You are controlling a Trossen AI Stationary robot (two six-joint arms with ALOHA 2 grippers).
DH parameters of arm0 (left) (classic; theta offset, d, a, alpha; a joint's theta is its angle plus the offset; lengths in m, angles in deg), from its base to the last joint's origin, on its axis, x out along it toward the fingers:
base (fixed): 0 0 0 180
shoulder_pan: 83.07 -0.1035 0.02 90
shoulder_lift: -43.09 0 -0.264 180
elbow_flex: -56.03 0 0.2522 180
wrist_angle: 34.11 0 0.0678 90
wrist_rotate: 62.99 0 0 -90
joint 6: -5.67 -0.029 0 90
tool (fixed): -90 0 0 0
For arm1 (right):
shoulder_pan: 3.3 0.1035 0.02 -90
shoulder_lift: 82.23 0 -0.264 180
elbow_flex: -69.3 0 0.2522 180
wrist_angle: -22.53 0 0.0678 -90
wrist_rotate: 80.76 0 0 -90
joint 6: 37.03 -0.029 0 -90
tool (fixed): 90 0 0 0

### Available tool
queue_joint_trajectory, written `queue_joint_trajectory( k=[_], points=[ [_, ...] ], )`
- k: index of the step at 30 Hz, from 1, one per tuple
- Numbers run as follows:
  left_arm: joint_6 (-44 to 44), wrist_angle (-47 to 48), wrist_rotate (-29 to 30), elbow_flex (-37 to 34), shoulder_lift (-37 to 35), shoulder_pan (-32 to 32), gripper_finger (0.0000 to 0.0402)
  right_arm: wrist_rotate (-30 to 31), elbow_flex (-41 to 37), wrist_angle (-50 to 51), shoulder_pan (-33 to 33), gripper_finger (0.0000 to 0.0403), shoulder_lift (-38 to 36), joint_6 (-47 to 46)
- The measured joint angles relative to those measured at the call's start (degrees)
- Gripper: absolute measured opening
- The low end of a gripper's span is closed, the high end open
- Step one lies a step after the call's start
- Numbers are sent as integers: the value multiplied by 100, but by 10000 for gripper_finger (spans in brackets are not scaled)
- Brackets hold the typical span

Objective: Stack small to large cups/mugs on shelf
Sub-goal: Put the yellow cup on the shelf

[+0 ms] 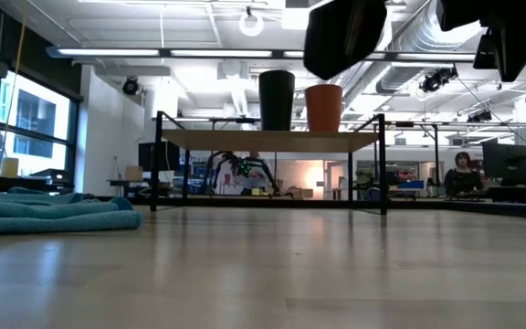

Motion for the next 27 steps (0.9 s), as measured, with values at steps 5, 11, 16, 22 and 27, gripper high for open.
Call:
queue_joint_trajectory(
  k=[5,11,16,22,27],
  points=[
    [19,70,-71,-13,118,-2,56,-2,0,-16,0,46,0,39],
    [17,27,20,-6,94,0,56,1,0,-49,-2,46,2,84],
    [-11,57,47,-6,94,-46,56,150,0,-50,-2,46,-10,199],
    [-89,115,-99,-6,94,-133,56,55,0,-34,-4,46,-46,254],
    [-94,113,-668,-6,94,-241,56,-117,0,-44,-4,46,-63,254]
  ],
)
